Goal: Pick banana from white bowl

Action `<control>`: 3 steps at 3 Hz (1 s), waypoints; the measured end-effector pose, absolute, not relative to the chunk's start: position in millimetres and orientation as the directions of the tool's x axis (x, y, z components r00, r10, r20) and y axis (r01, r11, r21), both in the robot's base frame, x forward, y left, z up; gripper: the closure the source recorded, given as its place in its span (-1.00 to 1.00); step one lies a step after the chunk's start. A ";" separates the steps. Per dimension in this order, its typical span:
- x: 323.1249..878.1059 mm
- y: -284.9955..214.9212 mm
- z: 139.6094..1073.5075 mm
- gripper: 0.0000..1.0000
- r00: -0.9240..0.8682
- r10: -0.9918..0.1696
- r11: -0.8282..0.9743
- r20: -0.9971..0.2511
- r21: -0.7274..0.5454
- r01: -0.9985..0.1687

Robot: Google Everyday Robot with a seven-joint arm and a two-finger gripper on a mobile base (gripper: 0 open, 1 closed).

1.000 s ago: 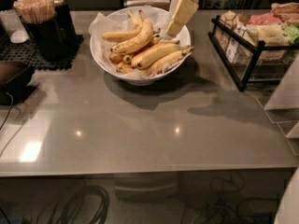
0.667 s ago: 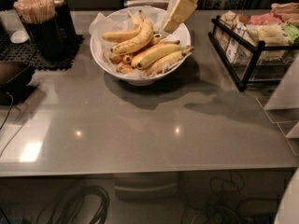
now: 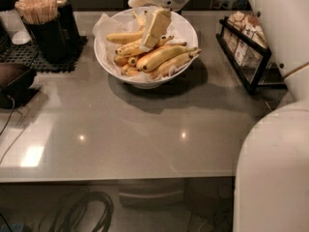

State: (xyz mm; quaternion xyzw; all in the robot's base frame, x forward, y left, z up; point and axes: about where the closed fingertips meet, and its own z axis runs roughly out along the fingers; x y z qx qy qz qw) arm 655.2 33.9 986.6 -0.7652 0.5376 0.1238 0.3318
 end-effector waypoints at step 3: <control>674.5 66.7 950.5 -0.64 0.390 -0.694 -0.233 -0.605 -0.323 -0.917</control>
Offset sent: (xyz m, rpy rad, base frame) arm 0.0297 0.0415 -0.0295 0.0606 0.0480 0.0791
